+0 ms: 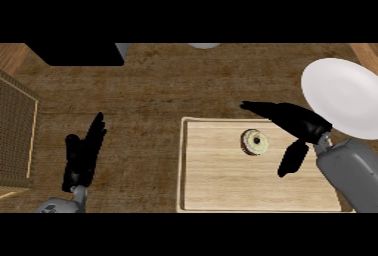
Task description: Pick the cupcake from the tray and place it in the plate
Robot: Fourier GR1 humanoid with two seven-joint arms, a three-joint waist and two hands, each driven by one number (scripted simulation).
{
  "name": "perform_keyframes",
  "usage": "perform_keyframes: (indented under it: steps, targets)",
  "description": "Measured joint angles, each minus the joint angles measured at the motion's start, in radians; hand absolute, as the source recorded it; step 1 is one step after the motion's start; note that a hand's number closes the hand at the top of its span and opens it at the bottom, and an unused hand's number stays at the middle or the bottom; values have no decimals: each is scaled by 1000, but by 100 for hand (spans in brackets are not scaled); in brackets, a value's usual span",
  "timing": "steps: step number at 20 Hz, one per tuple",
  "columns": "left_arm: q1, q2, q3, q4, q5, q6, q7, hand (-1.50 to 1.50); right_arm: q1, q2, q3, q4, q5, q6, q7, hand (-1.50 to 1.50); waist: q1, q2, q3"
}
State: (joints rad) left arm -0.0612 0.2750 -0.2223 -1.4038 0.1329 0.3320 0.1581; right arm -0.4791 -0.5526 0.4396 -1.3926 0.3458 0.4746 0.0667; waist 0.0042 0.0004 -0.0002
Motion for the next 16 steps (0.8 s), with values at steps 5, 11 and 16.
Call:
perform_keyframes:
  steps: [5,11,16]
  targets:
    - [14,-12,21,-36,-34,-9,28,0,25,35,-44,-10,65,53,-18,-150,-1,-1,0]
    - [4,-38,50,-38,-60,-41,47,0,8,109,-94,68,154,86,-62,-150,0,0,0]
    - [3,-54,80,-35,-80,-70,50,0,29,150,-124,77,223,106,-83,-150,-1,0,0]
